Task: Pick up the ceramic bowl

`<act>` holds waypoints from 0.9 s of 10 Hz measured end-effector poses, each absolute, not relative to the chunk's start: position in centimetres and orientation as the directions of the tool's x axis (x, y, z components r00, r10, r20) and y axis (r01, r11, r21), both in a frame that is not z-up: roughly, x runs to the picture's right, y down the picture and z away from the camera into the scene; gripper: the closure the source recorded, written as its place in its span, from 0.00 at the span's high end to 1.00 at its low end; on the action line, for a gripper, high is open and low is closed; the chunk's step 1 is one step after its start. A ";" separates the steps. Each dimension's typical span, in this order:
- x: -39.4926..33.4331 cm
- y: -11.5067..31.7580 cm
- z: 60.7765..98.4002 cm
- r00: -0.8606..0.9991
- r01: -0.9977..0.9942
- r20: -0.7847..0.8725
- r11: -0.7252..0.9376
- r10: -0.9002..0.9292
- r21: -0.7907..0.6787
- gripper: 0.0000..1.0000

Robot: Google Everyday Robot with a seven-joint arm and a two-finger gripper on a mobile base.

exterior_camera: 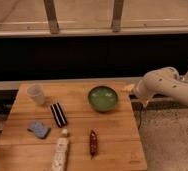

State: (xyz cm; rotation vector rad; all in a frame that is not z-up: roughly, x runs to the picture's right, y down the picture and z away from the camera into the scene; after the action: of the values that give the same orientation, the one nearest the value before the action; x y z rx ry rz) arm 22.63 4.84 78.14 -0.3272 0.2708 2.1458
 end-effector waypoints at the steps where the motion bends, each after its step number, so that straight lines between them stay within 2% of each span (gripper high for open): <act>1: 20.9 4.7 78.4 -0.489 -0.863 -0.337 -0.504 0.804 0.051 0.80; 3: 17.8 4.8 79.1 -0.435 -0.890 -0.348 -0.455 0.831 0.028 0.80; 5: 14.5 6.3 81.4 -0.382 -0.913 -0.386 -0.409 0.840 0.014 0.80; 7: 12.8 7.9 83.9 -0.365 -0.917 -0.433 -0.399 0.824 0.014 0.80; 9: 12.3 8.4 84.6 -0.359 -0.917 -0.449 -0.398 0.818 0.009 0.80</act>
State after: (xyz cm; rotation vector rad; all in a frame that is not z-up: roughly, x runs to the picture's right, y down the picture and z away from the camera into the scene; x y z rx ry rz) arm 12.28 8.38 84.60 -0.4546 0.3107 1.9406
